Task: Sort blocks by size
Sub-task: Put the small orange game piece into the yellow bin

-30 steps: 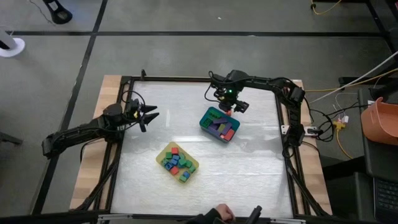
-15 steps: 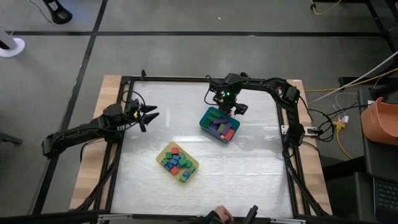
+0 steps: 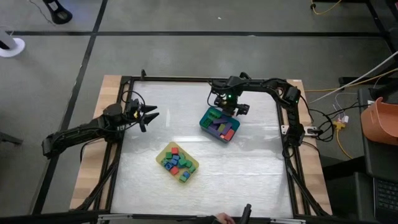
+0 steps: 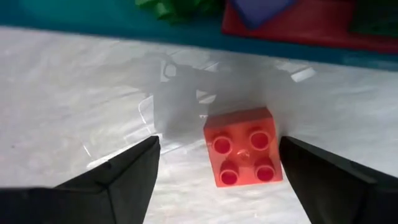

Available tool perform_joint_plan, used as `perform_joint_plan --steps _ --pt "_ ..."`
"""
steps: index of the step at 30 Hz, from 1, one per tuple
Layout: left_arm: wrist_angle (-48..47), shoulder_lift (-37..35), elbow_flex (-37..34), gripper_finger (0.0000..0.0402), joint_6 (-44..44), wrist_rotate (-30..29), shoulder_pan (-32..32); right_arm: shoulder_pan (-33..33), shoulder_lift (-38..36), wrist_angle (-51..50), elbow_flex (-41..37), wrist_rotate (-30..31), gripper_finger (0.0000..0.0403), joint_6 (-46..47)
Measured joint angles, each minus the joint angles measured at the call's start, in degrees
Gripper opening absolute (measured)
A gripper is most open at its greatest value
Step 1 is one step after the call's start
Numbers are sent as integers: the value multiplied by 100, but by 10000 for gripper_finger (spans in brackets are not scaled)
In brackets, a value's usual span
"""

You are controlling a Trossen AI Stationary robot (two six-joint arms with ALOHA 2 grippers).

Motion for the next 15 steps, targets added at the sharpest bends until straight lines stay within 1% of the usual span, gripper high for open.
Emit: perform_joint_plan --steps 3,6,8,13,15 --pt "0 0 0 200 1 0 0 -6 1 19 -4 -77 325 -257" --pt "0 0 0 200 -1 0 0 -4 5 83 -6 -105 297 -261" --pt "0 0 0 200 2 0 0 -4 7 138 -9 -129 268 -262" --pt "0 0 0 200 1 0 -1 -2 13 232 -6 -189 174 -247" --pt "0 0 0 200 1 0 -1 2 14 179 16 -215 142 -244"
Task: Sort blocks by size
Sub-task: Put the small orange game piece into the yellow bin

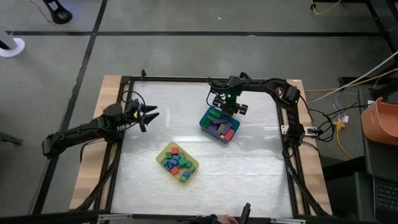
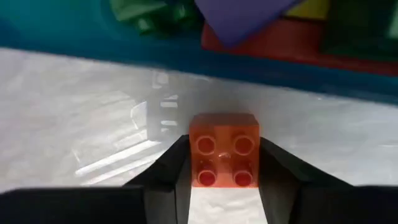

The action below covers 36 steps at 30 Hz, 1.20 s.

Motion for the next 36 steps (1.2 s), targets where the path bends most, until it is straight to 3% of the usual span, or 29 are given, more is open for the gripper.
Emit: perform_joint_plan --steps 6,13,22,30,36 --pt "0 0 0 200 1 0 1 13 -5 -401 367 342 136 -21" --pt "0 0 0 200 1 0 1 7 -18 -950 927 845 181 -154" --pt "0 0 0 200 0 0 1 270 -41 -1419 2103 908 113 162" --pt "0 0 0 200 -1 -2 -1 615 -25 -1692 1950 1154 97 869" --pt "0 2 0 200 1 -2 1 590 -20 -1652 1765 1467 145 1352"
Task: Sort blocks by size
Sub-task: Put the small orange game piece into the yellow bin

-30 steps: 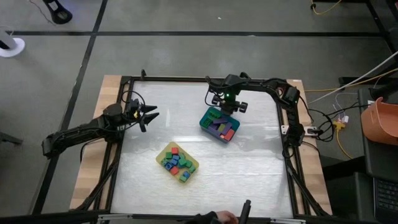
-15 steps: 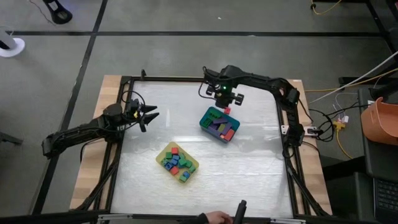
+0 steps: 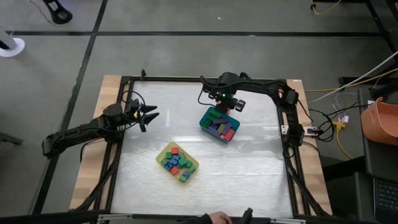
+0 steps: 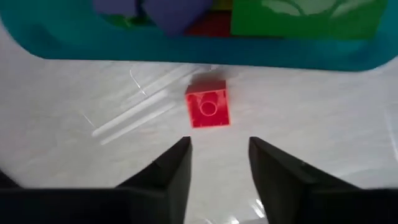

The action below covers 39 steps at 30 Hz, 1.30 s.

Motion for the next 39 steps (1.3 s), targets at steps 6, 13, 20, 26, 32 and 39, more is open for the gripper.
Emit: perform_joint_plan --steps 6,13,20,26,32,39 --pt "-2 0 0 200 0 1 -2 -140 0 394 -346 -104 219 -36" --pt "0 0 0 200 0 1 -2 -223 0 638 -673 -265 242 -127" --pt "0 -2 0 200 0 0 -2 -229 -7 1040 -1022 -343 243 -131" --pt "0 0 0 200 0 2 -2 -229 -7 1353 -1302 -340 243 -133" --pt "0 -1 0 200 0 1 -1 -229 -7 1652 -1577 -341 243 -137" --pt "-1 0 0 200 0 1 -2 -219 -7 1967 -1744 -339 216 -138"
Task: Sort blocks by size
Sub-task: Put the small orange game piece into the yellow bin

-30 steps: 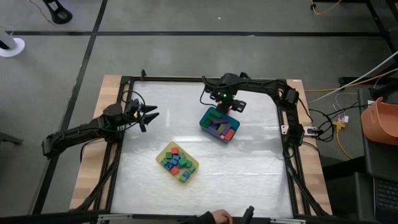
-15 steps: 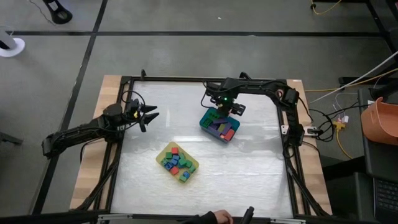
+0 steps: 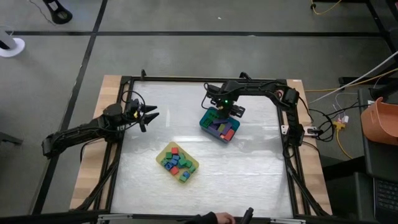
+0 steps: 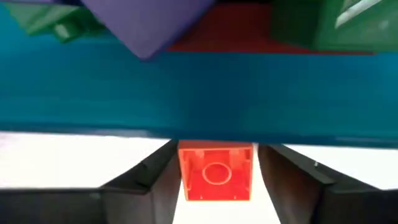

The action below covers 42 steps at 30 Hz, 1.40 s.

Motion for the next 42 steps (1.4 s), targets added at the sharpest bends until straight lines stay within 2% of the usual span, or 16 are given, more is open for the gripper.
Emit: perform_joint_plan --steps 7,15,21,26,30,37,42 --pt "1 0 -2 200 0 1 0 0 -2 22 -2 0 132 0" --pt "0 0 -1 200 0 1 2 4 -1 -85 38 383 133 -44" --pt "1 -2 -2 200 0 1 0 -2 0 -238 204 773 162 -253" --pt "1 -1 0 200 0 1 2 -2 2 -455 505 957 139 -264" --pt "-1 0 0 200 0 -1 0 -2 0 -621 837 957 134 -262" --pt "1 -1 -1 200 0 1 0 100 2 -677 1580 776 168 -262" --pt "1 0 -2 200 0 1 1 422 2 -651 2176 531 156 -250"
